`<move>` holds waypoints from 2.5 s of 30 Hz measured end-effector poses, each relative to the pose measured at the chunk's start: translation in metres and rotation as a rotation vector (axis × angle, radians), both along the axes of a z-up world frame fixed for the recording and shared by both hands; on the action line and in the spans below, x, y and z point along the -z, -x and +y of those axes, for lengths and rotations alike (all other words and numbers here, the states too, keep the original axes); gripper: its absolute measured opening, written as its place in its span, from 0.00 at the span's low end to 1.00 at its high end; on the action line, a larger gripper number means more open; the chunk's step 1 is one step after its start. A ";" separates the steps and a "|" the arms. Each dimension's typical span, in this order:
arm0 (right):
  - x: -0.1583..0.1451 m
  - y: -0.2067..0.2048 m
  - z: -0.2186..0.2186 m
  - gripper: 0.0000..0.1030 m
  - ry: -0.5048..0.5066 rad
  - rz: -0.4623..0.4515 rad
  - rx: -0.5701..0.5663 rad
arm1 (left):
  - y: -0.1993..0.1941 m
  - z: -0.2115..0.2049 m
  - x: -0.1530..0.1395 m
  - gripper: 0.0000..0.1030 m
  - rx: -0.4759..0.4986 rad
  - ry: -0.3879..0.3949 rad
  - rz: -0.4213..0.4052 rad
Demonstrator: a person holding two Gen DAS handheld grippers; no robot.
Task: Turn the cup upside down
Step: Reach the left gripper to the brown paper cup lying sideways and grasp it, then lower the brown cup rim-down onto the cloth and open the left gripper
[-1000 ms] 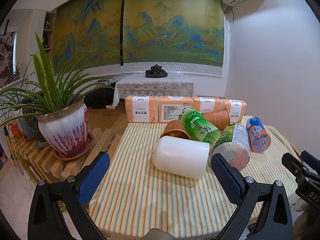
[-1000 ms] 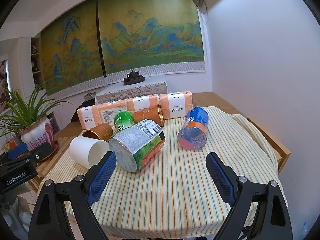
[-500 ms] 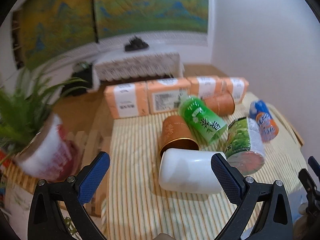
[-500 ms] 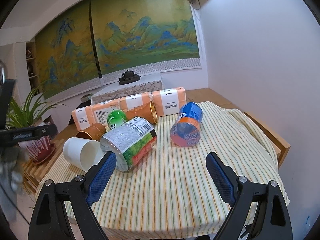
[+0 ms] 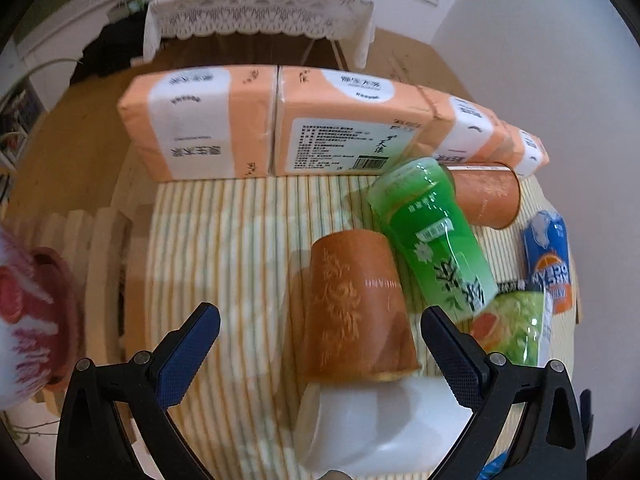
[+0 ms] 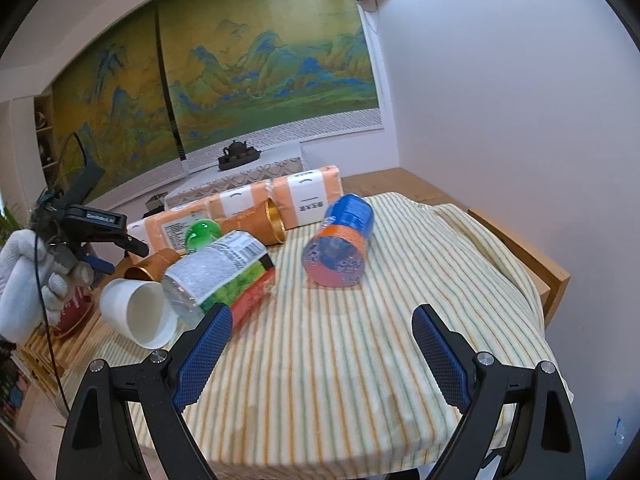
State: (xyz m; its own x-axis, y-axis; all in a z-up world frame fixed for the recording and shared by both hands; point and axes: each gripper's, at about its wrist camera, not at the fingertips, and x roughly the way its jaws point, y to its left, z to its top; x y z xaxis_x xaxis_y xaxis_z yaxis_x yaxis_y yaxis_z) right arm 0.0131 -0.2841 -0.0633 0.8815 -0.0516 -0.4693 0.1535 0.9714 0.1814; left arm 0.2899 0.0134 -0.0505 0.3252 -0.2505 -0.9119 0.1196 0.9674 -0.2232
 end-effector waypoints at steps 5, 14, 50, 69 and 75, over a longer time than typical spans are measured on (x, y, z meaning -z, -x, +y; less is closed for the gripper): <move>0.005 -0.002 -0.010 0.86 -0.006 0.012 0.021 | -0.013 -0.007 0.017 0.96 0.001 0.031 0.073; 0.008 -0.004 -0.018 0.86 -0.033 0.020 0.044 | -0.031 -0.022 0.034 0.89 0.028 0.025 0.113; 0.006 0.013 -0.031 0.86 -0.052 0.011 0.079 | 0.005 -0.036 -0.068 0.64 0.069 0.139 -0.076; 0.013 0.048 -0.063 0.86 -0.092 0.024 0.127 | 0.130 -0.202 -0.043 0.64 0.410 0.187 0.015; 0.016 0.057 -0.074 0.86 -0.106 0.026 0.151 | 0.143 -0.249 -0.015 0.64 0.441 0.166 0.063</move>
